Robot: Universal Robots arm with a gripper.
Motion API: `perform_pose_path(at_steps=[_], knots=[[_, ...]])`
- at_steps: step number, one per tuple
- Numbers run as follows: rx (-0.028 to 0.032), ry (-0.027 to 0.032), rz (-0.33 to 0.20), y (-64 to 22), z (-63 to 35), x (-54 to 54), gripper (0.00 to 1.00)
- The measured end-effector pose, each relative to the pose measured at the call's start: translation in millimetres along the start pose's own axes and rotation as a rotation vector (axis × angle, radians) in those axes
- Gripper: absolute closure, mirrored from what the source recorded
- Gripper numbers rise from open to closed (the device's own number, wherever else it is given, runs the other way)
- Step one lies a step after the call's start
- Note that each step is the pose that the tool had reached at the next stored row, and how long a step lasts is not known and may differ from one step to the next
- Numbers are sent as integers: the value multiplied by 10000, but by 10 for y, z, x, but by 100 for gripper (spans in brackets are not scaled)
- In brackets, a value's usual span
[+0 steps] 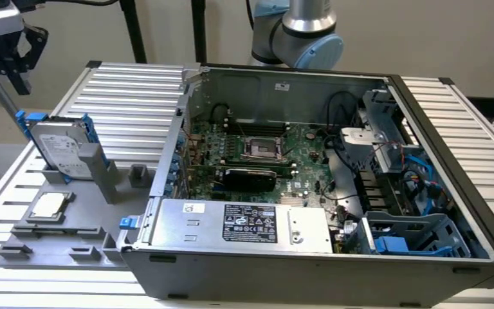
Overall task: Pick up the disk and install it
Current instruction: 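Pick up the disk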
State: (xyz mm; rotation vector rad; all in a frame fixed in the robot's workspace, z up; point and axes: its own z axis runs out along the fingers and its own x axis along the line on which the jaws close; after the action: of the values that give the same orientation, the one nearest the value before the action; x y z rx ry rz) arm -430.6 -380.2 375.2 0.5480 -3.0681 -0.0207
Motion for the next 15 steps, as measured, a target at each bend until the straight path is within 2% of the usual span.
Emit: perform_pose_path(at_steps=[15], knots=[[60, 48, -2718, 0, 26, -1, 89]])
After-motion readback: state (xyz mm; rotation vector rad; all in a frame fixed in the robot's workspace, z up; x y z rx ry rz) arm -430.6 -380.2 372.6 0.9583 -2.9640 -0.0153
